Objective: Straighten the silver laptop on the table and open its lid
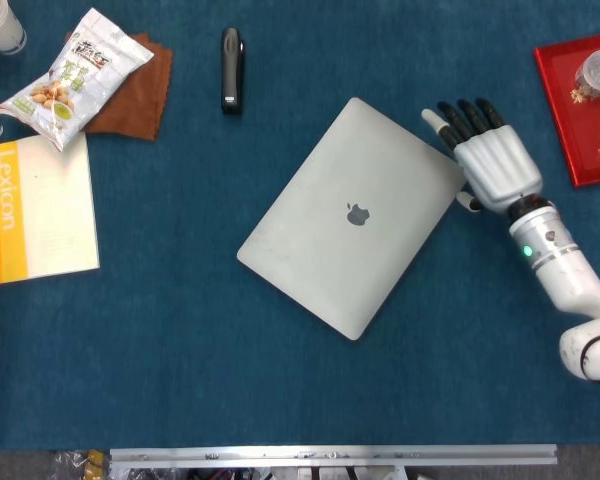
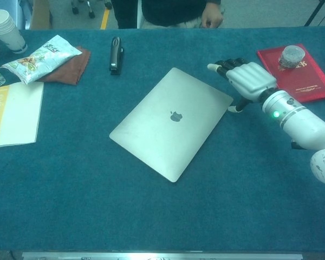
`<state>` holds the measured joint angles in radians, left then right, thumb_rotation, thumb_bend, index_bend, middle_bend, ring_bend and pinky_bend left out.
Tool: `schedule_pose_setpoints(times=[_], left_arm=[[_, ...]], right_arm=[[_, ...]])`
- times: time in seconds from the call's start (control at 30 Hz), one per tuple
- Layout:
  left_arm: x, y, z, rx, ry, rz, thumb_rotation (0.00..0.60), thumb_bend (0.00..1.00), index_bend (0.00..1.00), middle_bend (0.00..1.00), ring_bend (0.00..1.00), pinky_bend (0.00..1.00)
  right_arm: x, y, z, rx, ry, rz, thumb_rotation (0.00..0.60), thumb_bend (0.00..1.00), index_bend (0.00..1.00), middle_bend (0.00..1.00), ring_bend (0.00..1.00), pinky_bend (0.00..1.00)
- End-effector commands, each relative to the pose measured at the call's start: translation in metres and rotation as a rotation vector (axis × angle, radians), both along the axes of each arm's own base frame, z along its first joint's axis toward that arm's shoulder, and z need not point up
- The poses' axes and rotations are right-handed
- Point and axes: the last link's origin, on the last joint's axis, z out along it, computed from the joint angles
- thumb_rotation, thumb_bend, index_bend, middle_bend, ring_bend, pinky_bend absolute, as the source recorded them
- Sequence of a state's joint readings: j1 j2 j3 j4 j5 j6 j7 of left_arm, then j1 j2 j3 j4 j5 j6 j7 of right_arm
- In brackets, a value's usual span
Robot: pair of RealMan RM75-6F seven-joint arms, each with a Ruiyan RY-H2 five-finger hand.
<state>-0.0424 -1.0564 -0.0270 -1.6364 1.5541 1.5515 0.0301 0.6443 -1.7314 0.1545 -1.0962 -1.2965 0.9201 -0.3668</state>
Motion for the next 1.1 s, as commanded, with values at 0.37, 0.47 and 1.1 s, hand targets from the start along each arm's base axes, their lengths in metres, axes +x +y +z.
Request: schedule_pose_setpoints(times=[0.37, 0.47, 1.1], left_arm=[[-0.003, -0.001, 0.002, 0.005, -0.002, 0.003, 0.6, 0.28, 0.29, 0.27, 0.17, 0.17], [-0.004, -0.001, 0.003, 0.007, -0.002, 0.004, 0.6, 0.28, 0.29, 0.27, 0.17, 0.17], [-0.003, -0.001, 0.006, 0.003, -0.008, -0.006, 0.6, 0.28, 0.29, 0.27, 0.17, 0.17]], right_arm=[[0.01, -0.001, -0.011, 0.004, 0.0, 0.022, 0.6, 0.21, 0.0, 0.05, 0.0, 0.08], [0.016, -0.002, -0.015, 0.006, -0.002, 0.033, 0.6, 0.23, 0.0, 0.05, 0.0, 0.08], [0.057, -0.027, -0.046, -0.025, -0.01, 0.081, 0.6, 0.24, 0.0, 0.05, 0.0, 0.08]])
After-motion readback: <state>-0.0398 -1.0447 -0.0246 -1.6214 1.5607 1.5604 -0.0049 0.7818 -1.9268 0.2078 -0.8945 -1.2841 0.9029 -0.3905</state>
